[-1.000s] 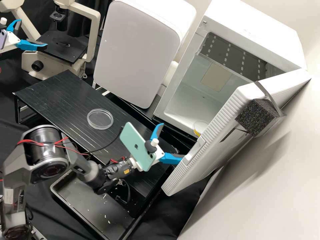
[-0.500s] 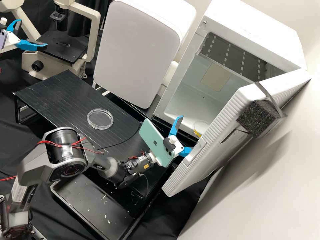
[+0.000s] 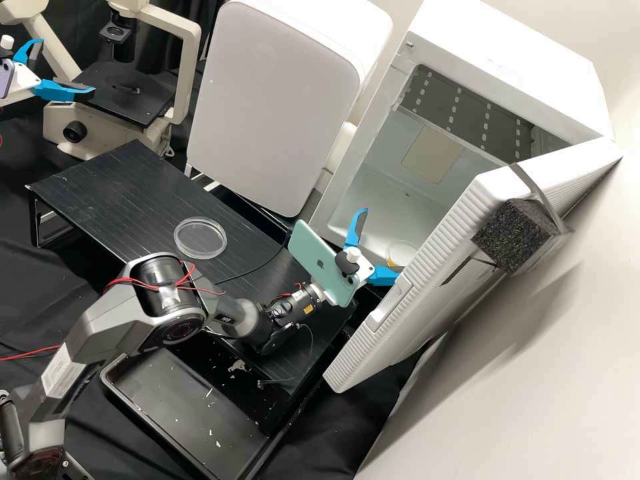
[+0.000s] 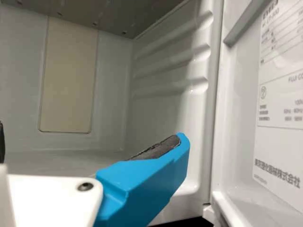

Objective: Take the petri dish out of the incubator

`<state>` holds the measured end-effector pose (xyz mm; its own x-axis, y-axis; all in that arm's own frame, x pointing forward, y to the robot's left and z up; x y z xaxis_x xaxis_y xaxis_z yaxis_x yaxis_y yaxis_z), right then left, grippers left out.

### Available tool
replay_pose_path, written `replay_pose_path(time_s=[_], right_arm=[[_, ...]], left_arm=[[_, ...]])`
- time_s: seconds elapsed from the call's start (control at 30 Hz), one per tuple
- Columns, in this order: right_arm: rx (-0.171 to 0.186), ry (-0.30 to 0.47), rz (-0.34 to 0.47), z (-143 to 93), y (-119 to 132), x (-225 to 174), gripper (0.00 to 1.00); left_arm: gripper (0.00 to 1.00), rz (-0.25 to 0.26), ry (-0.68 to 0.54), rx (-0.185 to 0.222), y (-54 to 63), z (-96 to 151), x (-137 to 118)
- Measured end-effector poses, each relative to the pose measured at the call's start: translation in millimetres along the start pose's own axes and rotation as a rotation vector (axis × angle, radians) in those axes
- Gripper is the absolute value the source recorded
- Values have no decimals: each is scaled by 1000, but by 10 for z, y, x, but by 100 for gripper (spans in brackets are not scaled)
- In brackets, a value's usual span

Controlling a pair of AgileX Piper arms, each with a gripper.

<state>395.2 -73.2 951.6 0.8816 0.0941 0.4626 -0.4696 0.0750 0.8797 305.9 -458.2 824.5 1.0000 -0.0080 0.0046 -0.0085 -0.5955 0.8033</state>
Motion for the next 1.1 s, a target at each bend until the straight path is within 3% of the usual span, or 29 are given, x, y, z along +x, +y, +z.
replay_pose_path(time_s=[0.4, 0.9, 1.1], right_arm=[[-11, 9, 31, 78, -28, 143, 100], [78, -38, -6, 185, -107, 194, 100], [86, -68, -37, 219, -127, 230, 100]], left_arm=[[100, 0, 0, 0, 0, 0, 0], [100, 0, 0, 0, 0, 0, 0], [100, 0, 0, 0, 0, 0, 0]])
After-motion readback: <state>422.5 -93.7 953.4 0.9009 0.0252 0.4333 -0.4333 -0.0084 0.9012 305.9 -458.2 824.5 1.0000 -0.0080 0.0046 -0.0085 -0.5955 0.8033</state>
